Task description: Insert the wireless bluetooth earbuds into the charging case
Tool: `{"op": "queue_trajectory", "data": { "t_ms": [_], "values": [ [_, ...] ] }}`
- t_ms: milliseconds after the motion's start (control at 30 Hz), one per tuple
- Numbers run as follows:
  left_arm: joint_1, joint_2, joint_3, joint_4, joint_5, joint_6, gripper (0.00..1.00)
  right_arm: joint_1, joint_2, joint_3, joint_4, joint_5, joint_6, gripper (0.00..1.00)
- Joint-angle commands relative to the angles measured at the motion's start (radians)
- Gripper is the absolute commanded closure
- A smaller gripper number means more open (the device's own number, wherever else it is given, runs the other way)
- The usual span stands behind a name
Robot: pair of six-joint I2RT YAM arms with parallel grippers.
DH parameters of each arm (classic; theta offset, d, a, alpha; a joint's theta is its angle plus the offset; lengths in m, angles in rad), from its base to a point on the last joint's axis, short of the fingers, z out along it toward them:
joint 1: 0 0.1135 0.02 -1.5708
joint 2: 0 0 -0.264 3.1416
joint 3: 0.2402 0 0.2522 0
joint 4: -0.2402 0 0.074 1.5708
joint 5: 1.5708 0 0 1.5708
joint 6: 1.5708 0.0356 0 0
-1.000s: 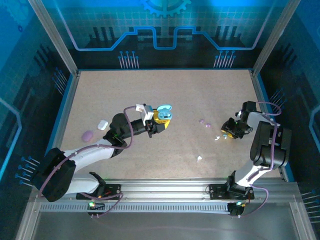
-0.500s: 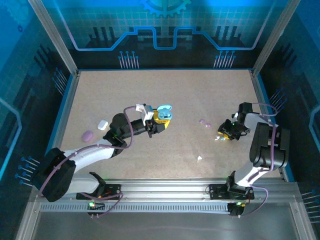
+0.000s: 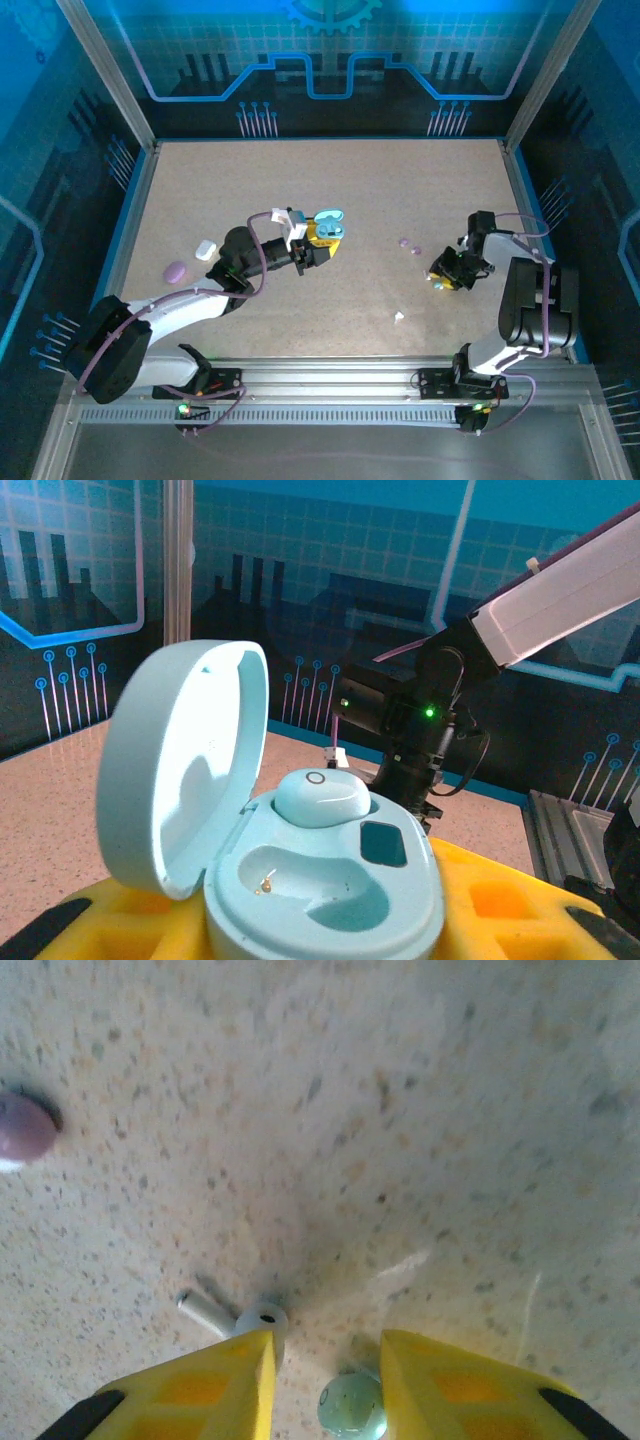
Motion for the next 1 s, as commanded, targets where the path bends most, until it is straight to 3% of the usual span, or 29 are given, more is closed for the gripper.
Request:
{"op": "queue_trajectory", "data": {
  "t_ms": [0,300,600,800,967],
  "values": [
    [-0.006,-0.02,-0.006,0.041,-0.001,0.004,0.64,0.021,-0.039,-0.033,-0.028,0.019,0.058,0.65],
    [-0.006,-0.02,-0.007,0.045,0.005,-0.001,0.64,0.047,-0.145,-0.109,-0.015,-0.02,0.126,0.65],
    [-0.006,-0.021,-0.01,0.052,0.008,-0.006,0.64,0.074,-0.186,-0.08,-0.029,-0.052,0.083,0.64],
    [-0.006,-0.033,-0.011,0.038,0.005,-0.001,0.64,0.077,-0.223,-0.047,-0.084,0.094,0.059,0.61],
    [-0.006,-0.032,-0.007,0.034,0.006,0.0,0.64,0.062,-0.152,-0.016,-0.077,0.087,0.003,0.58]
  ]
}}
